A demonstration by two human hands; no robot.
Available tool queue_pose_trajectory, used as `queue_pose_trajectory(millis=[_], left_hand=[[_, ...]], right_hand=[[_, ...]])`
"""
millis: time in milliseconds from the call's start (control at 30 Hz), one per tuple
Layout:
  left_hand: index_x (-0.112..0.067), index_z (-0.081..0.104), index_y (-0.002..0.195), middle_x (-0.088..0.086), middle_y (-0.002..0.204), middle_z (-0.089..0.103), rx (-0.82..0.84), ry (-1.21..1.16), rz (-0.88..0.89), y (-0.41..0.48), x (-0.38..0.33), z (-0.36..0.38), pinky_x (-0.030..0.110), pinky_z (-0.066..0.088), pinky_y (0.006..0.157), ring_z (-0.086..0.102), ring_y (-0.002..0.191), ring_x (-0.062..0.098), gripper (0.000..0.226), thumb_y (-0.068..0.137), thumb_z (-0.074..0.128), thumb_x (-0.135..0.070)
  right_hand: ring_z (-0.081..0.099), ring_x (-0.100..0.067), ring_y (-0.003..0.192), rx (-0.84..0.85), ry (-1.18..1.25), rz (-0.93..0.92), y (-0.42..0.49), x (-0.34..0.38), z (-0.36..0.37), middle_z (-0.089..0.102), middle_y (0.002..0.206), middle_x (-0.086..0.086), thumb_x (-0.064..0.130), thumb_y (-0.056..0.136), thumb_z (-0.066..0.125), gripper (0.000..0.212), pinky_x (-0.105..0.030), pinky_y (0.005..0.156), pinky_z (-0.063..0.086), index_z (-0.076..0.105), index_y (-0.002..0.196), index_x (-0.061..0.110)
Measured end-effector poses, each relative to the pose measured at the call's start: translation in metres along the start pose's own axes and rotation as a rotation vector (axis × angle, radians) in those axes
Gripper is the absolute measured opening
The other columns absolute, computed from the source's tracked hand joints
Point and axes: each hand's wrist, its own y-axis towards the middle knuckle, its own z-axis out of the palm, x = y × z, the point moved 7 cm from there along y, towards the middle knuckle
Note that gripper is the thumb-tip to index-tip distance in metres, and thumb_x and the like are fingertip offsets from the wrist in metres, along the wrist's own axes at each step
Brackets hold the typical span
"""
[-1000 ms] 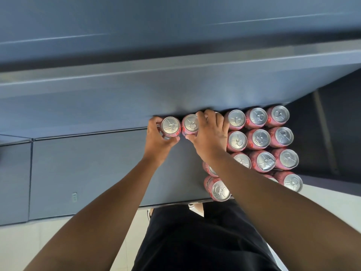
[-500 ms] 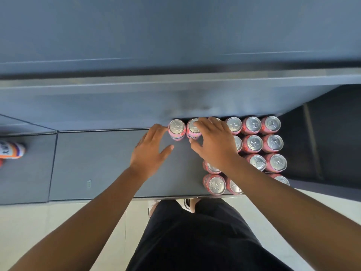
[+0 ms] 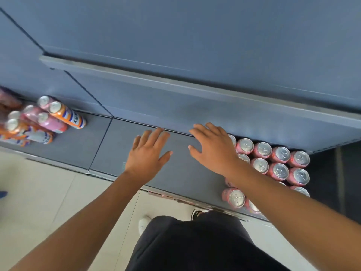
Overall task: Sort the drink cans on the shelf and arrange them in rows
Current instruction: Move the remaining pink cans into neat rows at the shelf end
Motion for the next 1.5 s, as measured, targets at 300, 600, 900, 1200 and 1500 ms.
queue_pose_trajectory(millis=[300,600,900,1200,1500], left_hand=[[-0.025,0.046,0.138,0.004,0.15,0.041,-0.062,0.057,-0.215,-0.111,0.13,-0.053,0.058,0.04,0.108,0.042,0.135,0.036,0.049,0.095,0.056,-0.046],[-0.025,0.046,0.136,0.005,0.147,0.044,-0.139,0.086,-0.426,-0.258,0.277,-0.105,0.054,0.044,0.103,0.047,0.13,0.036,0.049,0.094,0.06,-0.046],[-0.027,0.04,0.139,0.002,0.145,0.044,-0.189,0.105,-0.605,-0.344,0.367,-0.131,0.047,0.046,0.096,0.048,0.123,0.032,0.053,0.093,0.058,-0.048],[-0.028,0.037,0.141,0.0,0.151,0.038,-0.12,0.083,-0.703,-0.341,0.447,-0.133,0.046,0.042,0.104,0.042,0.13,0.03,0.051,0.097,0.044,-0.054],[-0.026,0.039,0.139,0.0,0.144,0.043,-0.126,0.107,-0.747,-0.273,0.57,-0.16,0.045,0.044,0.101,0.046,0.124,0.03,0.049,0.097,0.047,-0.051]], right_hand=[[0.058,-0.032,0.116,0.016,0.019,-0.181,0.037,0.169,0.018,0.064,0.128,-0.004,0.039,0.082,0.057,0.044,-0.045,0.089,0.051,0.066,0.119,0.017],[0.049,-0.032,0.133,0.069,0.028,-0.349,0.051,0.381,0.057,0.057,0.141,-0.004,0.032,0.088,0.064,0.043,-0.047,0.101,0.042,0.063,0.127,0.016],[0.061,-0.034,0.114,0.083,0.07,-0.499,0.078,0.518,0.097,0.066,0.127,-0.009,0.025,0.078,0.073,0.039,-0.045,0.085,0.053,0.068,0.115,0.013],[0.058,-0.035,0.112,0.134,0.106,-0.495,0.156,0.564,0.138,0.063,0.127,-0.009,0.026,0.084,0.064,0.041,-0.047,0.085,0.051,0.064,0.121,0.01],[0.057,-0.031,0.1,0.129,0.181,-0.453,0.289,0.599,0.167,0.062,0.108,-0.002,0.024,0.084,0.065,0.026,-0.04,0.074,0.043,0.061,0.108,0.014]])
